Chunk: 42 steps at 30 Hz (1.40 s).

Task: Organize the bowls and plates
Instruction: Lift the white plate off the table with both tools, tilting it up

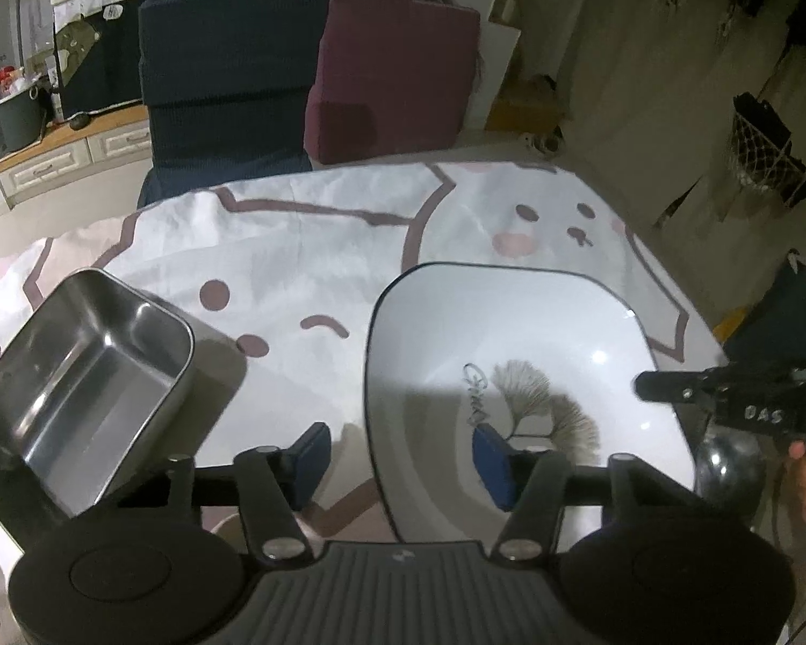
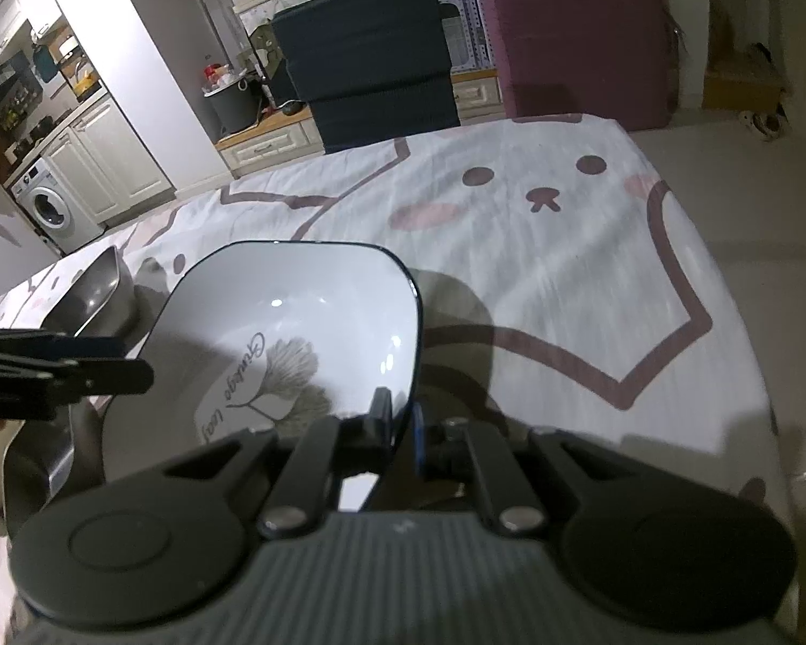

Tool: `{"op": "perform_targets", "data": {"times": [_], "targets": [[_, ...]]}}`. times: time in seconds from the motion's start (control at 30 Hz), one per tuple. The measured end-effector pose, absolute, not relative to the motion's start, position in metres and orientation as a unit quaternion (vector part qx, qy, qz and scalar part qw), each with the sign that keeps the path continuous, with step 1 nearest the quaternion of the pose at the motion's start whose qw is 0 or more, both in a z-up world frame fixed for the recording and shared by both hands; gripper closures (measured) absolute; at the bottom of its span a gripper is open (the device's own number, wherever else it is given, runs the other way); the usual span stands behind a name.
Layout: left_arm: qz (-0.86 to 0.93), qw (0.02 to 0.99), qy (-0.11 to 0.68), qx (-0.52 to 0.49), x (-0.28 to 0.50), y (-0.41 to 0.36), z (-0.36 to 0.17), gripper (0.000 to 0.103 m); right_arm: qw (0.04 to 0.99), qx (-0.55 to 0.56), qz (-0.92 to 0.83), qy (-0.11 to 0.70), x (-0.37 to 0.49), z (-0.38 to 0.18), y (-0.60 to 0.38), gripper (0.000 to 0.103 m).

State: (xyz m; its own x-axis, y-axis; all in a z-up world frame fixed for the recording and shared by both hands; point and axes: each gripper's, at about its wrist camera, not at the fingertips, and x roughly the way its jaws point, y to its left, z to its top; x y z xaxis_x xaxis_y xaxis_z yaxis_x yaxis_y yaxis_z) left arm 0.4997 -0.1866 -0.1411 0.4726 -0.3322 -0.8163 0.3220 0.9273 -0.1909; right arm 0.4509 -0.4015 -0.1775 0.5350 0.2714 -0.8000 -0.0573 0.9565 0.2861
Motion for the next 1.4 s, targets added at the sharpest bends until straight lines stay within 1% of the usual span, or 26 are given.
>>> {"op": "perform_targets", "data": {"times": [0.1, 0.33, 0.43, 0.53, 0.6, 0.63, 0.7, 0.73, 0.77, 0.8, 0.93, 1.07, 1.4], "targets": [[-0.196, 0.852, 0.485, -0.005, 0.505, -0.182, -0.147, 0.050, 0.868, 0.120, 0.098, 0.472, 0.451, -0.178, -0.405, 0.093], [-0.206, 0.839, 0.503, -0.014, 0.514, -0.176, -0.158, 0.075, 0.868, 0.145, 0.094, 0.465, 0.447, -0.181, -0.411, 0.094], [-0.211, 0.838, 0.503, -0.022, 0.518, -0.174, -0.160, 0.076, 0.866, 0.155, 0.088, 0.468, 0.448, -0.181, -0.411, 0.092], [-0.218, 0.836, 0.503, -0.030, 0.522, -0.173, -0.162, 0.077, 0.860, 0.159, 0.087, 0.477, 0.449, -0.178, -0.407, 0.085], [-0.224, 0.832, 0.506, -0.040, 0.525, -0.173, -0.164, 0.079, 0.854, 0.166, 0.089, 0.484, 0.450, -0.178, -0.407, 0.083], [-0.227, 0.830, 0.508, -0.047, 0.527, -0.173, -0.166, 0.084, 0.852, 0.170, 0.090, 0.487, 0.450, -0.178, -0.407, 0.081], [-0.232, 0.824, 0.512, -0.067, 0.529, -0.171, -0.168, 0.089, 0.848, 0.171, 0.091, 0.494, 0.453, -0.178, -0.407, 0.080], [-0.232, 0.824, 0.513, -0.069, 0.529, -0.171, -0.169, 0.089, 0.847, 0.169, 0.089, 0.495, 0.453, -0.179, -0.407, 0.083], [-0.232, 0.825, 0.511, -0.067, 0.529, -0.172, -0.169, 0.089, 0.848, 0.166, 0.081, 0.496, 0.454, -0.179, -0.406, 0.091], [-0.231, 0.826, 0.510, -0.065, 0.528, -0.173, -0.168, 0.089, 0.850, 0.164, 0.073, 0.496, 0.454, -0.180, -0.406, 0.092], [-0.217, 0.833, 0.504, -0.072, 0.523, -0.173, -0.162, 0.090, 0.855, 0.167, 0.067, 0.487, 0.453, -0.181, -0.406, 0.093], [-0.222, 0.845, 0.480, -0.073, 0.514, -0.169, -0.138, 0.091, 0.864, 0.153, 0.064, 0.475, 0.450, -0.171, -0.401, 0.093], [-0.212, 0.881, 0.415, -0.076, 0.462, -0.143, -0.047, 0.091, 0.892, 0.157, 0.092, 0.413, 0.417, -0.094, -0.388, 0.094]]}}
